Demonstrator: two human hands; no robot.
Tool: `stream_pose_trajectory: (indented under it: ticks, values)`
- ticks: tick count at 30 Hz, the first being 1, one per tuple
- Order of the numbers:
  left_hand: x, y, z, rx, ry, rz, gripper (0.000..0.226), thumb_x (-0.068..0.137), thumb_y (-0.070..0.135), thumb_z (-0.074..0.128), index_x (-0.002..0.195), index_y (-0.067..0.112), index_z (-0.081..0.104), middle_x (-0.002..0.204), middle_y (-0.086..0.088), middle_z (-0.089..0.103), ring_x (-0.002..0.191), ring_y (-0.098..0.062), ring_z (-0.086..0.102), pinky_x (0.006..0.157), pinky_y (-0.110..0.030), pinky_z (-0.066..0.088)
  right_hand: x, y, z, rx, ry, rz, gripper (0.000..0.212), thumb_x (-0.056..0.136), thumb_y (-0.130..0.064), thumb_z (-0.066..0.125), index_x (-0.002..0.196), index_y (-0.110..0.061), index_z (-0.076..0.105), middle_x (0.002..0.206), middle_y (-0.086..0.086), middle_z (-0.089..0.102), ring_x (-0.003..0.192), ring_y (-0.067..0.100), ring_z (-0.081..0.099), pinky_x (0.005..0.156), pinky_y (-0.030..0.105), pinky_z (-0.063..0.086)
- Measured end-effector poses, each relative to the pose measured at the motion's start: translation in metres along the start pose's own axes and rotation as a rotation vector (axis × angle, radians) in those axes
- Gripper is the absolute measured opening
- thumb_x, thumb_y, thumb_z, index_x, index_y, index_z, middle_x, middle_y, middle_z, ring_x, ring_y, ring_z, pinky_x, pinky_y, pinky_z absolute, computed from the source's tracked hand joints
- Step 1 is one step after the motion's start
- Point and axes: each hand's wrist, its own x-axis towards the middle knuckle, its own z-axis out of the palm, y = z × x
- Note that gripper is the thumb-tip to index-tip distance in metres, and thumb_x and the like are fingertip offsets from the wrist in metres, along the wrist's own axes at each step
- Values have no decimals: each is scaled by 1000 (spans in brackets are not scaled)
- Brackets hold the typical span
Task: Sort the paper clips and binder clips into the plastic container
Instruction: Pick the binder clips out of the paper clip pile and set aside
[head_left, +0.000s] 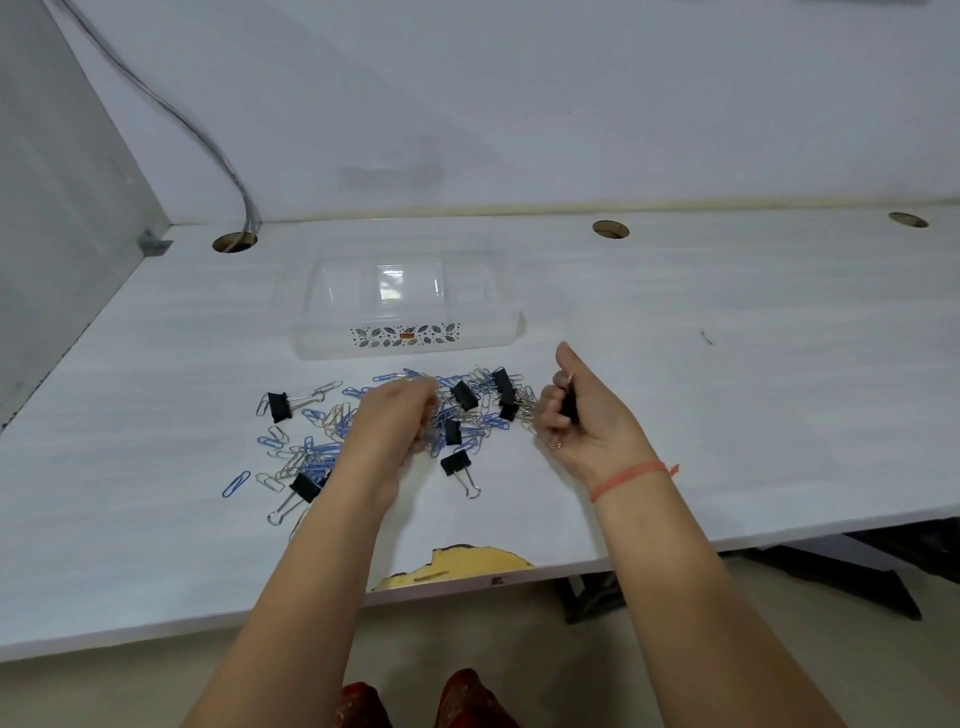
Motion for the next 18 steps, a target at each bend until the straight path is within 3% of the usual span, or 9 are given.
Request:
stream_pose_trajectory:
  ticks: [2,4,6,8,11,18]
  values:
    - [5,-6,6,321,11,211,16,82,21,64,70,13,58,61,2,45,51,-15,38,47,-23,28,6,3,-2,-348,88,-186,36,82,-31,71,61,-18,45,46,-4,39,34,8,32,32,15,23]
    - [10,-8,10,651,53,376,2,78,18,68,77,18,66,71,5,56,64,-15,50,51,-23,33,10,11,-4,-951,178,-521,23,77,-27,73,68,-20,53,55,-3,50,43,11,45,44,19,32]
    - [14,-10,12,858,33,434,18,75,15,68,92,21,71,91,2,65,81,-17,58,62,-23,40,13,19,-5,-1308,193,-686,16,75,-23,71,83,-22,57,65,-6,57,55,9,56,51,19,36]
    - [19,-11,14,919,-8,446,29,74,15,69,102,23,72,105,1,68,96,-19,60,73,-23,43,15,25,-5,-1438,166,-659,24,74,-23,70,94,-20,57,75,-1,65,67,17,66,59,23,41]
    - [23,-11,15,940,8,468,28,75,15,68,101,22,73,106,-1,70,98,-20,62,75,-25,46,21,28,-2,-1554,191,-693,31,75,-21,69,104,-14,61,95,8,70,92,26,64,69,25,42]
    - [28,-13,-2,985,178,468,19,76,12,61,93,18,64,91,-3,68,84,-23,57,64,-29,43,28,35,16,-1543,67,-724,33,74,-27,73,105,-23,64,104,8,59,94,24,59,72,22,35]
